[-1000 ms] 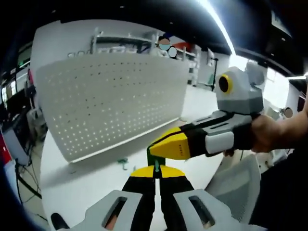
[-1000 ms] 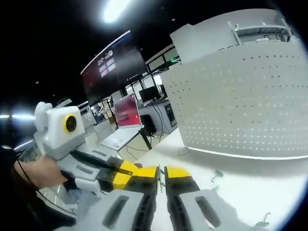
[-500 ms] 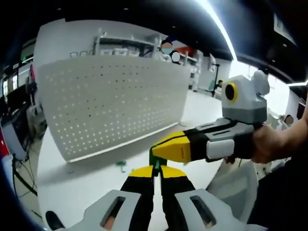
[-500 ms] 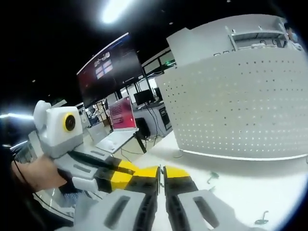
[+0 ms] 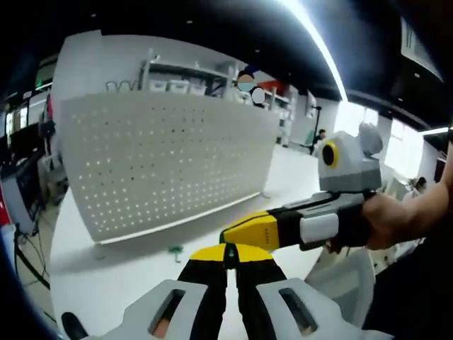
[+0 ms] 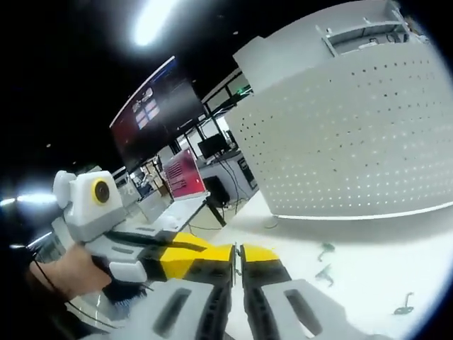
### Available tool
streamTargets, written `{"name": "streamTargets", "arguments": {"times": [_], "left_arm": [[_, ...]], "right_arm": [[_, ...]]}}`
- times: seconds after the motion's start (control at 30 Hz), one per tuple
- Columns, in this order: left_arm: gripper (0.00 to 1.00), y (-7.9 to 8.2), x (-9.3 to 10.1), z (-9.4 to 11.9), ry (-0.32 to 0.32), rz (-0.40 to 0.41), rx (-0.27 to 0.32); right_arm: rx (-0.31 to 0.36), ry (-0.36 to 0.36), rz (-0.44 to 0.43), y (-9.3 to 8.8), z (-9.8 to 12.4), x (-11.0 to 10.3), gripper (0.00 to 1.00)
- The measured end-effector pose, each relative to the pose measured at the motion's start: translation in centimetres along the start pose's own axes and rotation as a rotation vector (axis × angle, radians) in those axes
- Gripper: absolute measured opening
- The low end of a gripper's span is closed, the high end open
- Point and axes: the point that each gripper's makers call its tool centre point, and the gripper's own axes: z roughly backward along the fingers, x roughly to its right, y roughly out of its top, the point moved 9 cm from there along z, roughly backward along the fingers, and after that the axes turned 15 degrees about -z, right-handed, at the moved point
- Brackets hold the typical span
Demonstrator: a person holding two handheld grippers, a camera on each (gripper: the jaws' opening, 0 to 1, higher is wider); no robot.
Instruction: Insert the hook assembly into the mounting plate slot until the hook locks in place.
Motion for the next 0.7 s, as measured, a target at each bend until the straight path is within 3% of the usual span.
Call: {"name": "streamTargets", "arguments": {"times": [0.23, 0.57, 0.7], "left_arm": [[0.02, -0.2, 0.1, 0.1, -0.009, -0.018, 0.001], [0.01, 0.1, -0.2, 0.0, -0.01, 0.035, 0.023], [0.01, 0.6, -0.4, 0.1, 0.02, 0.019, 0.029]], "right_arm": [[-0.01, 0.017, -0.048, -0.3, -0.1, 0.2, 0.0], [0.018, 0.045, -0.067, 0.3, 0.0, 0.2, 0.02], [0.068, 0.036, -0.082, 1.0, 0.3, 0.2, 0.12]]}}
